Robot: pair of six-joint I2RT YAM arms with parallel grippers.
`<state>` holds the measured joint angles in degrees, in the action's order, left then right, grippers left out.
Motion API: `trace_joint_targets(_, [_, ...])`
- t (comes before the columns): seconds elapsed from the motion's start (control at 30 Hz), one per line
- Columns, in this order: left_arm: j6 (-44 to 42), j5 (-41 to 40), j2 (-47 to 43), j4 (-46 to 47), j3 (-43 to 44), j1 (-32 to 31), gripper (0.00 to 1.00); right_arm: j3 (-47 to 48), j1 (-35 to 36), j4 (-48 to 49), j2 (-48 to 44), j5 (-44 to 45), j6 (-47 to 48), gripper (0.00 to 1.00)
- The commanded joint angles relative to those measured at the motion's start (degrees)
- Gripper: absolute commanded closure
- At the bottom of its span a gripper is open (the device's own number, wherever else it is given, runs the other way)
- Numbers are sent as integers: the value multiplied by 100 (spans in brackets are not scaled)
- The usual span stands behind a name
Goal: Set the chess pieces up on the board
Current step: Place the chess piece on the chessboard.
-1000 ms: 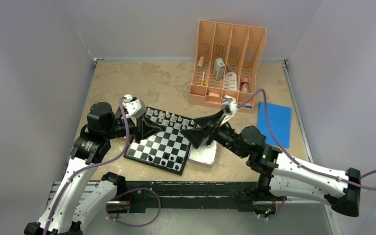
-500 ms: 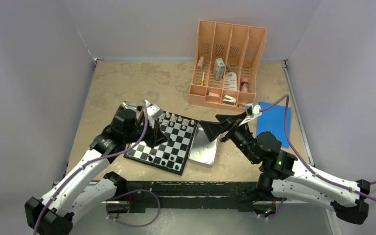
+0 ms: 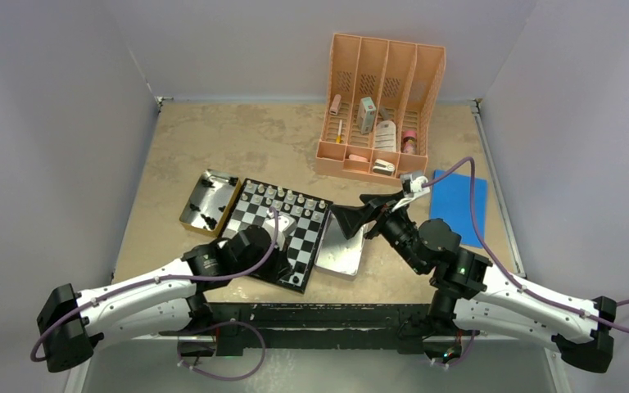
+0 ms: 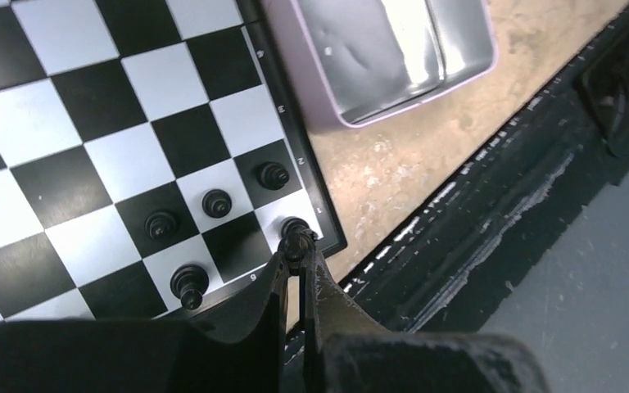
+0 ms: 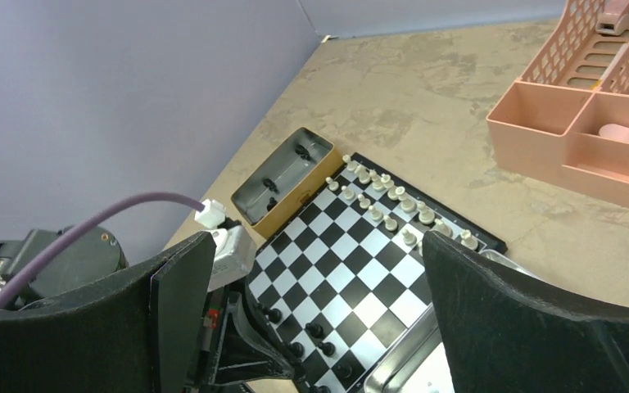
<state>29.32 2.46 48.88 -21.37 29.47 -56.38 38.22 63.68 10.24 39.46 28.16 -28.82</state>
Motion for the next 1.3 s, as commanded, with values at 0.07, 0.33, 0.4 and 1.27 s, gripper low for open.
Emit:
trace_joint_targets(0.07, [869, -1311, 197, 349, -120, -442, 100, 41, -6, 63, -87, 260, 96, 1])
trace_joint_targets(0.33, [1081, -1599, 193, 132, -205, -527, 100, 28, -7, -7, -110, 375, 104, 1])
trace_joint_targets(0.4, [1102, -1534, 156, 159, -266, -540, 100, 19, -7, 16, -107, 391, 111, 1])
trace_joint_targets(1.27, [1150, -1450, 630, 406, -469, -707, 96, 13, -10, -4, -105, 436, 154, 1])
